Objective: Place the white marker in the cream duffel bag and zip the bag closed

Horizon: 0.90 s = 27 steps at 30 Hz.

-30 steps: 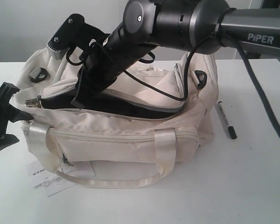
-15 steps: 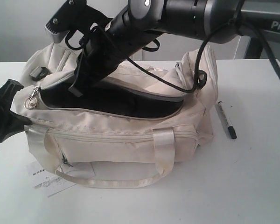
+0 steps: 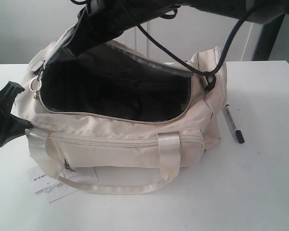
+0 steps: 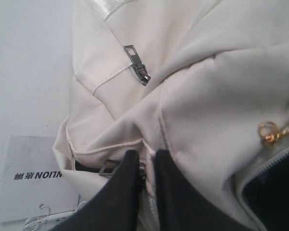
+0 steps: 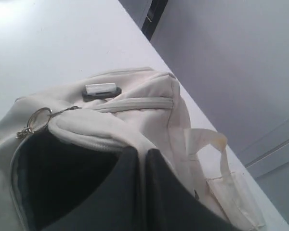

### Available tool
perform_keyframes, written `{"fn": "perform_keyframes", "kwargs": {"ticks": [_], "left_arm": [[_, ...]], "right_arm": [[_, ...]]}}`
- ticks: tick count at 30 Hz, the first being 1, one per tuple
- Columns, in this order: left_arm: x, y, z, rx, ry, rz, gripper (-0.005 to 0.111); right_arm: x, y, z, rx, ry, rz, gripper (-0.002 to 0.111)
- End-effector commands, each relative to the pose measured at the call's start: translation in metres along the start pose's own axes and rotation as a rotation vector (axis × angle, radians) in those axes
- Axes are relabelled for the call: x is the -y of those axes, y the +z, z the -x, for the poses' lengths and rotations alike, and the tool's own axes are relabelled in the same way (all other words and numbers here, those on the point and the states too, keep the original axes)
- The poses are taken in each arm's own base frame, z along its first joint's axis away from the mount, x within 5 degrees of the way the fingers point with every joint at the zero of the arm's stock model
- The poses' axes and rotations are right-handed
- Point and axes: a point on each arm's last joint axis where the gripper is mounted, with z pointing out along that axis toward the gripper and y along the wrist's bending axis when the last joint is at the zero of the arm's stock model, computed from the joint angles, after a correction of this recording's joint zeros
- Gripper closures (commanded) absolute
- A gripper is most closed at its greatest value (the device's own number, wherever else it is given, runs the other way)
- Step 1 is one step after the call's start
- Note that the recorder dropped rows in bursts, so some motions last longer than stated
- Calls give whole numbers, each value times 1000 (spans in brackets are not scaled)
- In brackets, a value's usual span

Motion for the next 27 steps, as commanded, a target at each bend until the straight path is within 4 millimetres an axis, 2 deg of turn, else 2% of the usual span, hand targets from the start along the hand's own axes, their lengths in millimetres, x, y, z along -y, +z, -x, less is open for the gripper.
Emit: {"fn": "perform_keyframes", "kwargs": {"ticks": [1, 10, 25, 27], "left_arm": [[0, 1, 1, 8, -14, -1, 107], [0, 1, 1, 10, -33, -2, 107], [0, 1, 2, 20, -26, -2, 107], [0, 1, 3, 31, -2, 1, 104]], "right_arm": [[8, -23, 21, 113, -1, -64, 108], [14, -38, 32, 176, -56, -129, 108], [14, -39, 33, 191, -56, -139, 108], [14, -39, 33, 191, -56, -139, 108]]}}
